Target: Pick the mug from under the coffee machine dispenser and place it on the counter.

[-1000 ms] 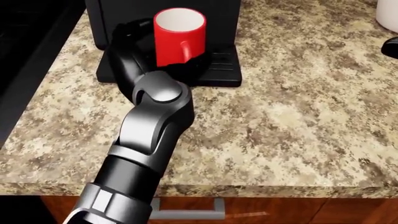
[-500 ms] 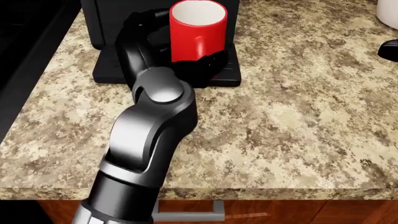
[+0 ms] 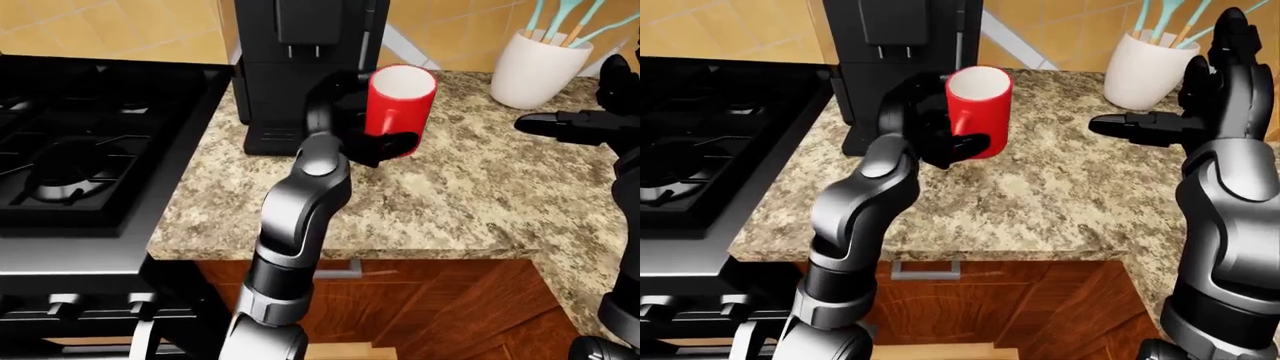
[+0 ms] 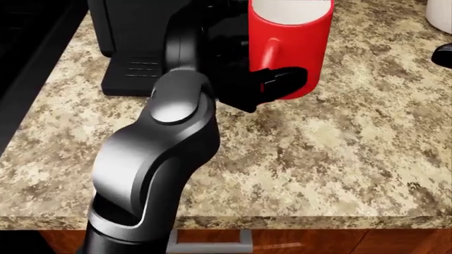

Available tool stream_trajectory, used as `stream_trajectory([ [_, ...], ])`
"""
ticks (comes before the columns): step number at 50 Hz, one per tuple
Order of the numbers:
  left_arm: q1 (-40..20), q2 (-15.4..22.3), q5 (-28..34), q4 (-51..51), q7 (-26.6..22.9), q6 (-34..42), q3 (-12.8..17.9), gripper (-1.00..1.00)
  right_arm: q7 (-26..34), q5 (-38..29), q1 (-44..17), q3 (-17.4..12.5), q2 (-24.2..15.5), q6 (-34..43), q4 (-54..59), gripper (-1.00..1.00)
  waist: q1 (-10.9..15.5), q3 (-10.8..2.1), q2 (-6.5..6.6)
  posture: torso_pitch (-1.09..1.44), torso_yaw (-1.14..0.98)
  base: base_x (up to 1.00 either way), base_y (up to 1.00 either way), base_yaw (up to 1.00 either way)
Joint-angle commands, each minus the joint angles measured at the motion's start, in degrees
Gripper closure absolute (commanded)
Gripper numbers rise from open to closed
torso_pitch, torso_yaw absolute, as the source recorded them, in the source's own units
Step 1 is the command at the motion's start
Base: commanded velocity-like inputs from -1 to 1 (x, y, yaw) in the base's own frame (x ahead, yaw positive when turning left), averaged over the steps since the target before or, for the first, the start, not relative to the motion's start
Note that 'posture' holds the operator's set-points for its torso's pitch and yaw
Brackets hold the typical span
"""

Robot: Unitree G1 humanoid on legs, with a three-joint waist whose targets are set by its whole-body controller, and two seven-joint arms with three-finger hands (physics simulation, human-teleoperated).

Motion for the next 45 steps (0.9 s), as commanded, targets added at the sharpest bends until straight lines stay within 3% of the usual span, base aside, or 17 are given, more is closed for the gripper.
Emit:
stream_trajectory([
  [1, -1.88, 0.19, -1.07, -3.27, -1.13, -1.96, -0.11, 1.00, -0.13, -0.22, -1.45, -0.84, -1.15, -1.64, -1.60, -1.00, 0.06, -1.59, -0.55, 0.00, 0.00, 0.00, 0.00, 0.00],
  [22, 8.56, 4.59, 0.93, -15.94, -8.94, 2.83, -1.07, 1.00, -0.05, -0.40, -1.46, -0.74, -0.85, -1.27, -2.12, -1.00, 0.07, -1.54, -0.18, 0.00, 0.00, 0.00, 0.00, 0.00],
  [34, 16.52, 5.19, 5.48, -16.65, -14.01, -1.99, -2.19, 1.00, -0.13, -0.26, -1.68, -0.73, -1.02, -1.20, -1.99, -1.00, 0.13, -1.70, -0.07, 0.00, 0.00, 0.00, 0.00, 0.00],
  [45, 18.54, 4.73, 6.57, -18.48, -15.56, -2.62, -2.18, 1.00, -0.02, -0.41, -1.53, -0.70, -0.91, -1.33, -2.02, -1.00, 0.20, -1.74, -0.06, 0.00, 0.00, 0.00, 0.00, 0.00],
])
